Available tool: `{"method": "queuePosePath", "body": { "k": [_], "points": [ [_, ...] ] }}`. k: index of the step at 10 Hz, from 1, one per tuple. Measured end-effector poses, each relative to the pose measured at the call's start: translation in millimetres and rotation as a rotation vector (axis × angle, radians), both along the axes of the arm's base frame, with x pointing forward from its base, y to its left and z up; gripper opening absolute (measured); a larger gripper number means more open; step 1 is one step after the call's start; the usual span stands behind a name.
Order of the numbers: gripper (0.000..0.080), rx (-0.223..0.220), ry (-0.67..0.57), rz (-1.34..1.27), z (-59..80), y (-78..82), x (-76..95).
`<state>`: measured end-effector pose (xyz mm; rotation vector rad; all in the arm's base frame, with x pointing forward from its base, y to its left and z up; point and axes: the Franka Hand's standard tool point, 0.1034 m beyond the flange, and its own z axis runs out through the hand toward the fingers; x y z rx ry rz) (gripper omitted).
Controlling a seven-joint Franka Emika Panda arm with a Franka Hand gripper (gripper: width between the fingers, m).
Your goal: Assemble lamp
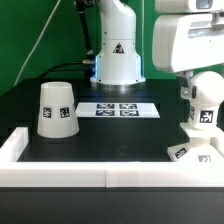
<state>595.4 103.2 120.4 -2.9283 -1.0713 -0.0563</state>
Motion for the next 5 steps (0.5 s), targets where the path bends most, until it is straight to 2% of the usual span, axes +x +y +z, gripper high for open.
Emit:
{"method": "queuePosePath", "body": {
  "k": [3, 5],
  "points": [
    [0.0698, -0.054, -0.038, 0.396, 1.9, 4.2, 5.1],
    [0.0698, -0.078, -0.034, 0.545, -0.7, 5.2, 4.3]
  ]
}}
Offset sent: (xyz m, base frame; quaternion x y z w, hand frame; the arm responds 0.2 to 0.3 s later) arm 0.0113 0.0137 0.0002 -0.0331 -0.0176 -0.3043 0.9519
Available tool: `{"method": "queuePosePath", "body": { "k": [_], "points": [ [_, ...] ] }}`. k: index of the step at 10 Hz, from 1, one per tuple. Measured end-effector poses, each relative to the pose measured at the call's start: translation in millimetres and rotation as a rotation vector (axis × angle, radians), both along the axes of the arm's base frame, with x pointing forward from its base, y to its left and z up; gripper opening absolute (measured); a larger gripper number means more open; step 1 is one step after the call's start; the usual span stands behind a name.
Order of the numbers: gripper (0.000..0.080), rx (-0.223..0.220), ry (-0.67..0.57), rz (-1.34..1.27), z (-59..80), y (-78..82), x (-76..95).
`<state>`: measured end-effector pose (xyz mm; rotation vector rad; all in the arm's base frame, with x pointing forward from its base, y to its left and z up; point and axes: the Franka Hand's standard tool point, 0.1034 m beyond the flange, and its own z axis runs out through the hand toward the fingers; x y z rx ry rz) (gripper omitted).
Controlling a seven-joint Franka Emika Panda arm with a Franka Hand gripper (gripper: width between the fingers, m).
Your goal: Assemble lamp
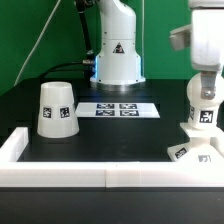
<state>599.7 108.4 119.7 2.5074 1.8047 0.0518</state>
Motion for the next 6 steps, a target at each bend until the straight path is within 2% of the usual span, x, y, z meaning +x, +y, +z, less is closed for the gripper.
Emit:
{"method": "queuePosePath", "body": {
  "k": [3, 4, 5, 6],
  "points": [
    [0.0698, -0.009, 0.008, 0.083, -2.5, -6.2, -1.3],
    [0.0615, -0.009, 0.008, 0.082, -2.4, -6.1, -1.3],
    [0.0576, -0.009, 0.008, 0.081, -2.5, -6.4, -1.2],
    [0.0576, -0.008, 0.008, 0.073, -2.5, -6.4, -1.2]
  ]
}}
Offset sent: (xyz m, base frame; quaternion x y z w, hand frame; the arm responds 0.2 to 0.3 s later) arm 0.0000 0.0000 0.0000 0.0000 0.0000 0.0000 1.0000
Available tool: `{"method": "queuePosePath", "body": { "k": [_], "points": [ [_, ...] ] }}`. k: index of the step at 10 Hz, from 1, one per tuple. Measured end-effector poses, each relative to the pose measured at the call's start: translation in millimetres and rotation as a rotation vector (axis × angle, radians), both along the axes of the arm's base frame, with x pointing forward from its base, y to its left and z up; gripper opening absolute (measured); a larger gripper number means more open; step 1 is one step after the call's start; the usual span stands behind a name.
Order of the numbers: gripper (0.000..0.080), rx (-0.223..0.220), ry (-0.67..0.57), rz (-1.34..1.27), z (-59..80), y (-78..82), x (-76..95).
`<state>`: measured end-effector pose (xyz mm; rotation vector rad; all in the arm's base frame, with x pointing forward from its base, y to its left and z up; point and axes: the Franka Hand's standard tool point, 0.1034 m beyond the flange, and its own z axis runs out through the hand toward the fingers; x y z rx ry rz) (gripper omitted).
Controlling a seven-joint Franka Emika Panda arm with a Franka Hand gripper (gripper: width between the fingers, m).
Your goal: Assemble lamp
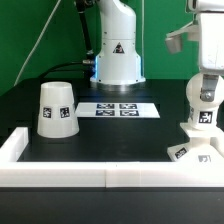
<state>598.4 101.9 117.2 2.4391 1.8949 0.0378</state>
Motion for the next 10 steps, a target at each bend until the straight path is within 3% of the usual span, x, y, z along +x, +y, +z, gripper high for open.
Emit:
{"method": "queuePosePath", "body": {
  "k": [3, 6, 10],
  "points": [
    [0.0576, 0.008, 0.0, -0.074, -0.2, -2.7, -0.2],
    [0.0576, 0.055, -0.001, -0.472, -0.3, -3.9, -0.2],
    [0.0577, 0.078, -0.021, -0.729, -0.7, -2.1, 1.8]
  ]
}}
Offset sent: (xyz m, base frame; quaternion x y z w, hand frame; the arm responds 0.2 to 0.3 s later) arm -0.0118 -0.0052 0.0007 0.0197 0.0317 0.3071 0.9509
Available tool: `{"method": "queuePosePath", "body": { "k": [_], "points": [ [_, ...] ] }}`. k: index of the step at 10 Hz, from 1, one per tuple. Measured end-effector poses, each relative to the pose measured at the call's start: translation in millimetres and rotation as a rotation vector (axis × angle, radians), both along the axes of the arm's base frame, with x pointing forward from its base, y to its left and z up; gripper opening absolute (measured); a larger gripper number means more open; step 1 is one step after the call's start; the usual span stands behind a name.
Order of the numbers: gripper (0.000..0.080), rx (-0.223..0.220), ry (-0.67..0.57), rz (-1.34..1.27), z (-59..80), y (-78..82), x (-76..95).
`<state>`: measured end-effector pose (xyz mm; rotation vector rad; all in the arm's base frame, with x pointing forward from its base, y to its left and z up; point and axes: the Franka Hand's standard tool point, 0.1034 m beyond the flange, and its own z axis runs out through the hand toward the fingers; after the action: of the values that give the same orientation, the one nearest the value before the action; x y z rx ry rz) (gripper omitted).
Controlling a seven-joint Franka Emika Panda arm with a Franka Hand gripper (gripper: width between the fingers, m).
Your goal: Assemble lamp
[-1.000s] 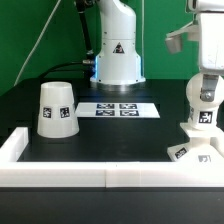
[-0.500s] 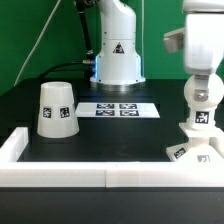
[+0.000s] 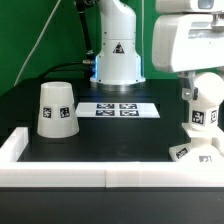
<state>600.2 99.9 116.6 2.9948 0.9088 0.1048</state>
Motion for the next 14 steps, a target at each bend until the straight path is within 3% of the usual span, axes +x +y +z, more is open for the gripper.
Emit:
{"method": "queuePosePath", "body": {
  "k": [9, 14],
  "points": [
    [0.0577, 0.053, 0.011, -0.806, -0.1, -4.7, -0.3],
    [0.0577, 0.081, 0.049, -1.262, -1.5, 1.5, -5.2]
  ]
}}
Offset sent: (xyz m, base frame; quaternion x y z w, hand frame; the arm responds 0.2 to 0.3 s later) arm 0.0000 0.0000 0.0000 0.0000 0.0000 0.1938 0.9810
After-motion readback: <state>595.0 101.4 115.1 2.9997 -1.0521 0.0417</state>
